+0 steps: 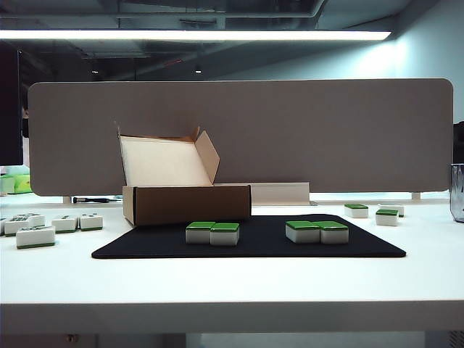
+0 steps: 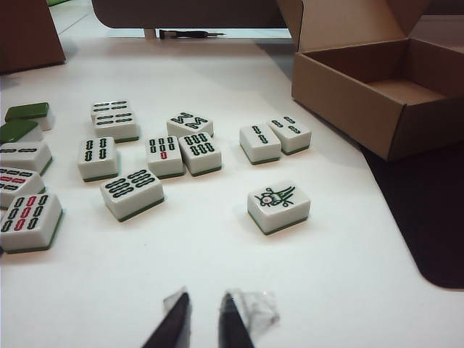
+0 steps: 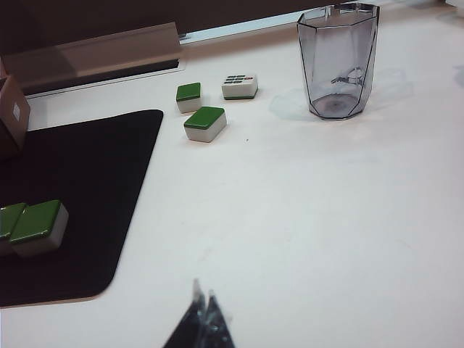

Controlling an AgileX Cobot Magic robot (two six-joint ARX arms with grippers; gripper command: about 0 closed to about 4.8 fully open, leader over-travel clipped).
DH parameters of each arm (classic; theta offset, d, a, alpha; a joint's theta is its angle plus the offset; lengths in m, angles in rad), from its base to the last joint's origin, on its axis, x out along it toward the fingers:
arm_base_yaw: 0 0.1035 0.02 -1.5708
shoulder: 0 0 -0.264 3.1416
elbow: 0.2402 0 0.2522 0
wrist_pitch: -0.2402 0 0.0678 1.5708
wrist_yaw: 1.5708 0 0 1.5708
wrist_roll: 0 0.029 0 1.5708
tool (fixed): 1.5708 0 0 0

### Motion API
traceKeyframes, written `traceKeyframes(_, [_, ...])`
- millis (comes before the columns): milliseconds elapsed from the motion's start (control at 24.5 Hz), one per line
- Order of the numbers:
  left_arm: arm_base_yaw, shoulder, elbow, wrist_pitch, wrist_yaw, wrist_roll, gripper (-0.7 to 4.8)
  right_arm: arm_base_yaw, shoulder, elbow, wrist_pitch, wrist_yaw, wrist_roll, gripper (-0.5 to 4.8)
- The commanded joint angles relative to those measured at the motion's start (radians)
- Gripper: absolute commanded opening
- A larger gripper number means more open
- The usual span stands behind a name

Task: Pick up four mahjong tiles and put them into the paper box.

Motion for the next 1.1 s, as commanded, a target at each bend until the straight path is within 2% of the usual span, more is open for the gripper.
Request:
traceKeyframes(41, [0.001,0.001,-0.001,-0.013,0.001,0.001,0.49,0.0,-0.009,0.0,0.002,0.0,-0.003,-0.01])
traceKeyframes(775, [0.001,0.001,-0.001,-0.014,0.004,0.001,0.49,0.0,-0.009,0.015,0.023,0.0,-0.003,-0.02])
traceKeyframes(1101, [0.001,0.001,-0.001,-0.014,0.004,0.001,0.49,0.0,-0.009,0.13,-0.043,0.0,-0.022,-0.02])
